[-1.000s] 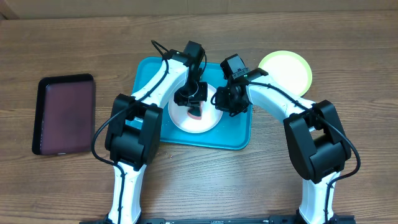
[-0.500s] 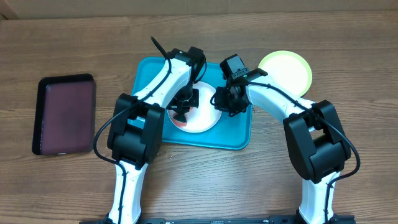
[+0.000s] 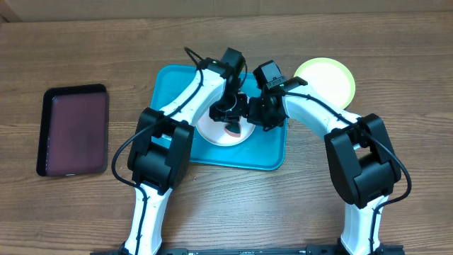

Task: Clean dirty plates on tray and stack at the side
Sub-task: 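Scrub the red smear on the white plate with the left-held sponge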

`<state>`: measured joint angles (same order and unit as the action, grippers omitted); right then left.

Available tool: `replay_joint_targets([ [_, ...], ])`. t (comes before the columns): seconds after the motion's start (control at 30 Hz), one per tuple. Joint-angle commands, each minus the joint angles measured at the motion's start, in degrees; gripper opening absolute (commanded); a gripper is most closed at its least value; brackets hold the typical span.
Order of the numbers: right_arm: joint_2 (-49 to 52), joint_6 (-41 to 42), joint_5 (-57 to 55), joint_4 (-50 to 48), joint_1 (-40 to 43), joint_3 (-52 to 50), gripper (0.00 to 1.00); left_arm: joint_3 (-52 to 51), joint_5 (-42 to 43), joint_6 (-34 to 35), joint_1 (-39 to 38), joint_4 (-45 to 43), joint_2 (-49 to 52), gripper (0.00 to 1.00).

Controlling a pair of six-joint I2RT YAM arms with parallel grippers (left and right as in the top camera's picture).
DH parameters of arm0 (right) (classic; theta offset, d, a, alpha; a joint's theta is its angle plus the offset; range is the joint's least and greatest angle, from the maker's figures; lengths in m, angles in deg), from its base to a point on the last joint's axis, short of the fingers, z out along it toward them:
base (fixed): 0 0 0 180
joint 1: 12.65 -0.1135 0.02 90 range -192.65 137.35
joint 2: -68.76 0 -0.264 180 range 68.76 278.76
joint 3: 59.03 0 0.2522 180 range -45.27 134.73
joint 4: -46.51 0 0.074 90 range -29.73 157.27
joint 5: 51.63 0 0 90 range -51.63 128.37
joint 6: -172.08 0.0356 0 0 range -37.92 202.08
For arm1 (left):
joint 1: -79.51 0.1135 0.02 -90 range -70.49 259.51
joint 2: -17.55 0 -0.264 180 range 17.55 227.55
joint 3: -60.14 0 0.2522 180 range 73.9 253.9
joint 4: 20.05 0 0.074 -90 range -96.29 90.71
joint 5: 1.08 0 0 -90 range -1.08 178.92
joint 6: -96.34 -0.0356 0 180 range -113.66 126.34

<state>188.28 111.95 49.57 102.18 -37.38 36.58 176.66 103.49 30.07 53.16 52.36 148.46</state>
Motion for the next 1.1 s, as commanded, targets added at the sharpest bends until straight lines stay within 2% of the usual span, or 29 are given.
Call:
replay_joint_targets([
  [0.0, 1.05, -0.09, -2.12, -0.09, -0.72, -1.55, 0.04, 0.46, 4.5, -1.05, -1.95, 0.28, 2.21, 0.04],
  [0.17, 1.05, -0.09, -2.14, 0.24, -0.72, -1.55, 0.04, 0.48, -0.11, -0.96, -0.39, 1.31, 2.21, 0.04],
  [0.3, 1.05, -0.09, -2.14, 0.37, -0.72, -1.55, 0.04, 0.48, -7.67, 0.96, 3.17, 3.54, 2.21, 0.04],
  [0.4, 1.05, -0.09, -2.14, 0.33, -0.72, -1.55, 0.04, 0.59, -10.23, 1.6, 6.4, 4.44, 2.14, 0.04],
  [0.53, 1.05, -0.09, -2.16, 0.15, -0.72, -1.55, 0.04, 1.05, -9.81, 1.64, 10.51, 4.94, 2.12, 0.04],
  [0.7, 1.05, -0.09, -2.14, -0.37, -0.72, -1.55, 0.04, 1.14, -4.04, 1.25, 12.63, 4.11, 2.12, 0.04],
  [1.07, 1.05, -0.07, -2.12, -0.46, -0.72, -1.55, 0.04, 1.11, -0.94, 0.81, 7.23, -5.33, 2.27, 0.04],
])
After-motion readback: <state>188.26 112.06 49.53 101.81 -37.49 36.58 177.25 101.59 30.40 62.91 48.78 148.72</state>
